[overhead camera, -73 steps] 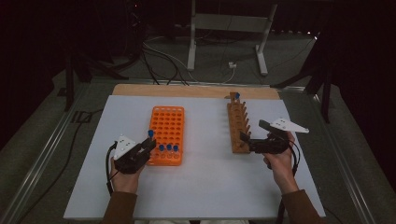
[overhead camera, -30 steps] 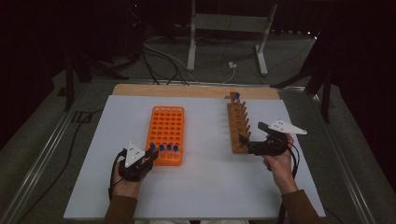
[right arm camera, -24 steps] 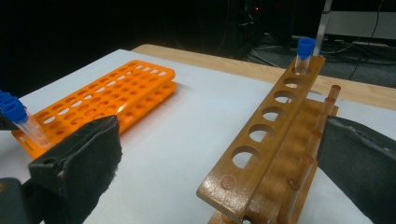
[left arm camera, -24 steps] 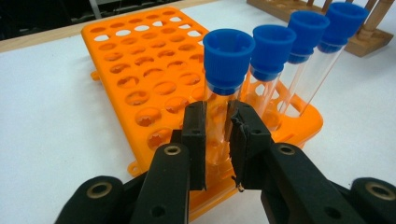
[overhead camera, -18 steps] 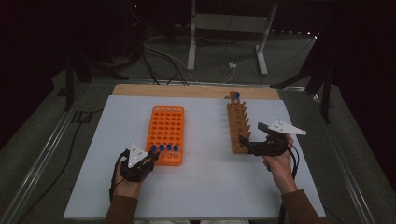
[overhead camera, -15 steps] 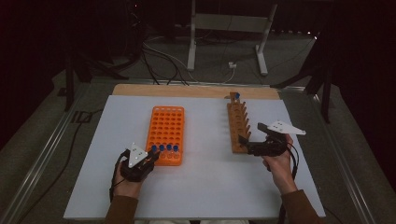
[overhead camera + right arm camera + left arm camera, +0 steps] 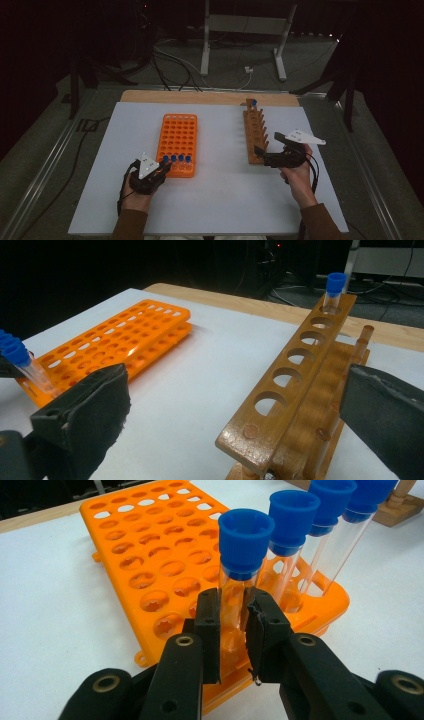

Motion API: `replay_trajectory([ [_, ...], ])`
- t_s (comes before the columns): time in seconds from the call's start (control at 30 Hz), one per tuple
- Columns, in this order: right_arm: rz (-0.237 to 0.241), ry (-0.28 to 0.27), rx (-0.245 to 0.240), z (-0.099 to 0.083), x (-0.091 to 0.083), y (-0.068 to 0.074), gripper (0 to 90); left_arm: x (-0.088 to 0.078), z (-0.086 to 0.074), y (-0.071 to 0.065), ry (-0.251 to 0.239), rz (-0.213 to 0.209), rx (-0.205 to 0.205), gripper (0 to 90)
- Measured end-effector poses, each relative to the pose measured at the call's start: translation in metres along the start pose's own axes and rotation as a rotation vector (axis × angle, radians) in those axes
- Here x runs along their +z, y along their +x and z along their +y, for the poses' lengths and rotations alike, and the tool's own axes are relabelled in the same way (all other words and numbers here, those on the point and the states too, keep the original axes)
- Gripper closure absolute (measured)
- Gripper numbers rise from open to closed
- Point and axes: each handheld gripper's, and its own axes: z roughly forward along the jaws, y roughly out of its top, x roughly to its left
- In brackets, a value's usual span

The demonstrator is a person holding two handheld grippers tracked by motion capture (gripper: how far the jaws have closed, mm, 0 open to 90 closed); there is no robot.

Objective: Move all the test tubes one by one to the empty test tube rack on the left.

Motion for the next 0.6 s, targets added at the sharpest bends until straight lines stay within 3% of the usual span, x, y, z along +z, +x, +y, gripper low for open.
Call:
replay_trajectory([
  [0.3,0.029,0.000,0.022,-0.0027,0.0023,-0.0007,0.3,0.0005,-0.0008,0.0032,-0.002,-0.025,-0.035,76.7],
  [0.6,0.036,-0.001,0.025,-0.0032,0.0017,-0.0012,0.3,-0.0051,-0.0023,0.0090,-0.051,-0.060,-0.069,54.4],
])
